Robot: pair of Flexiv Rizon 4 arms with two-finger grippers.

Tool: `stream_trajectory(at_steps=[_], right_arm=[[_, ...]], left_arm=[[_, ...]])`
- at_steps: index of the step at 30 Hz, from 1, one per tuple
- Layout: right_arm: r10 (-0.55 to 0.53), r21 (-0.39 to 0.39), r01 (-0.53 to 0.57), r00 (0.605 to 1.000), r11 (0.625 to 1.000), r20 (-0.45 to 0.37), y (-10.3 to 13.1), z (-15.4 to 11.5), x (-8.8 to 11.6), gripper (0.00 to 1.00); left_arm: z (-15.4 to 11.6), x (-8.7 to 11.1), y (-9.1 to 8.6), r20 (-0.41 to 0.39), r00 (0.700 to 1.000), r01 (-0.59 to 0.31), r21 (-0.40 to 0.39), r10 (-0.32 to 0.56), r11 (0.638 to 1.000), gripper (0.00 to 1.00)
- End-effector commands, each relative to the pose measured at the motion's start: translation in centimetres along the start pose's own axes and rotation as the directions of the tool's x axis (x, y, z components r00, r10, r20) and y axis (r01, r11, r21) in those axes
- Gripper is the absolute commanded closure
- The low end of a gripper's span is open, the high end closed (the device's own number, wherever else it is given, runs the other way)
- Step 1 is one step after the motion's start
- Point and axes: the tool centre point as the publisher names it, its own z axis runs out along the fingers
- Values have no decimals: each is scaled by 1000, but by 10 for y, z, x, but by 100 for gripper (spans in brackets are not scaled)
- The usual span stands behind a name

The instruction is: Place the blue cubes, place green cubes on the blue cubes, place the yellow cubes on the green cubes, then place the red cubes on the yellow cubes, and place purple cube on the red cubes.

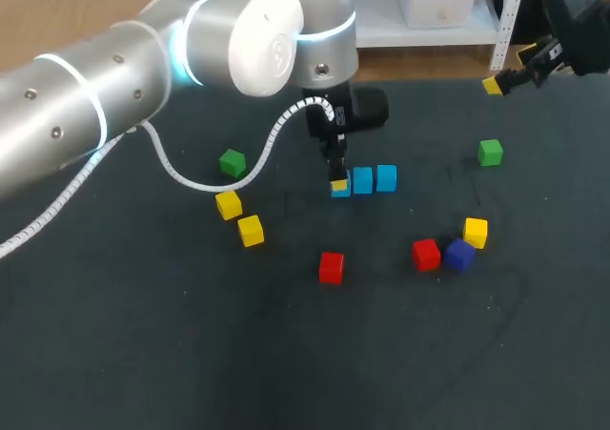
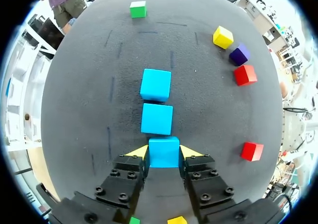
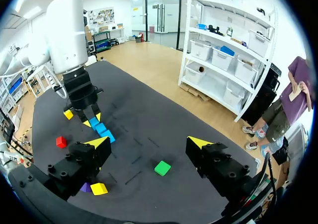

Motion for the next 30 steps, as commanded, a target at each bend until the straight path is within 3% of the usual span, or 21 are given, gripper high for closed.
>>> stream_trajectory(at_steps=[1,2,3,4,7,18,24,30], right_arm=[[-1,-1,1,1000,1000,3,0,0,1,0],[-1,-1,1,1000,1000,3,0,0,1,0],[-1,-1,1,1000,1000,3,0,0,1,0],[-1,-1,1,1000,1000,3,0,0,1,0],[-1,-1,1,1000,1000,3,0,0,1,0],[-1,-1,1,1000,1000,3,0,0,1,0],[-1,-1,1,1000,1000,3,0,0,1,0],[-1,-1,1,1000,1000,3,0,0,1,0]], left_arm=[[0,-1,3,-8,1000,-13,11,13,1000,67],[0,-1,3,-9,1000,-15,12,15,1000,50],[0,-1,3,-9,1000,-16,13,16,1000,16],[0,-1,3,-10,1000,-17,12,18,1000,6],[1,0,3,-16,1000,-21,12,21,1000,0],[0,2,7,-30,1000,-1,-28,0,1000,0],[-18,10,8,-20,999,40,-69,-41,997,0],[-37,25,-4,4,994,105,-94,-106,990,0]])
